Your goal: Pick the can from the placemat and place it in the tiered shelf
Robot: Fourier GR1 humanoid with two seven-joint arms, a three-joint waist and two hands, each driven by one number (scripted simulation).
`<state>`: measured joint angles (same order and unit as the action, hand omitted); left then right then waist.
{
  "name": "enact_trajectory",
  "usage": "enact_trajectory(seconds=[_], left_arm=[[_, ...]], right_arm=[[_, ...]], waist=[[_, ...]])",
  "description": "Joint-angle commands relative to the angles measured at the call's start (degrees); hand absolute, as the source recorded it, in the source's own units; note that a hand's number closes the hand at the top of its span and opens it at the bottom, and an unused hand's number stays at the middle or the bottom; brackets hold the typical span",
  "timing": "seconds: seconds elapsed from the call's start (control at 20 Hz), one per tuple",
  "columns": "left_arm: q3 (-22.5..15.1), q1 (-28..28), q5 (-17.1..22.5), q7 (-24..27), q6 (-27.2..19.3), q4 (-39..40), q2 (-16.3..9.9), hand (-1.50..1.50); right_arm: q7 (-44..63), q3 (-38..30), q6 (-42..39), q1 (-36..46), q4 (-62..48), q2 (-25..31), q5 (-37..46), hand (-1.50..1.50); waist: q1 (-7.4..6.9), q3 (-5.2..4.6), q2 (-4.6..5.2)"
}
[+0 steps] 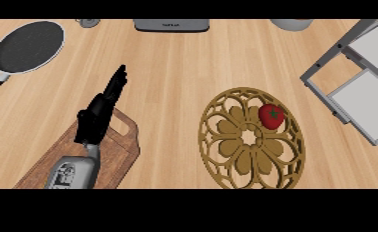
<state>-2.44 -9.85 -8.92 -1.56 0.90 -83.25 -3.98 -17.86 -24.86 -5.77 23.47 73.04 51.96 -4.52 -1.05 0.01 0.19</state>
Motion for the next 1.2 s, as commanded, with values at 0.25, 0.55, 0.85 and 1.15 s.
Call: enact_trajectory(seconds=[0.25,0.55,0.85,1.15], left_arm=[[0.85,-2.17,0.10,-2.30,-0.20,0.06,0.38,0.00],[0.94,-0.51,-0.08,-0.04,0.64,-0.29,-0.73,0.00],[0.56,-0.79,0.19,-4.38,0.18,-3.49,0.35,0.00],[0.43,-1.21,-1.06,0.42,-0.85,2.82,1.56,0.00]], right_arm=[[-9.47,0.44,-4.71,11.46,-20.32,1.14,0.76,1.50],[-5.32,5.17,8.89,12.36,-23.48,2.13,12.82,1.50],[-7.54,2.99,8.76,15.10,-33.45,2.96,12.78,-1.50],[-8.18,-0.26,0.37,18.74,-38.99,3.89,7.34,-1.50]], waist=[[0.30,0.01,-0.01],[-0.71,-0.02,0.41],[0.16,0.02,0.00],[0.46,0.01,0.00]])
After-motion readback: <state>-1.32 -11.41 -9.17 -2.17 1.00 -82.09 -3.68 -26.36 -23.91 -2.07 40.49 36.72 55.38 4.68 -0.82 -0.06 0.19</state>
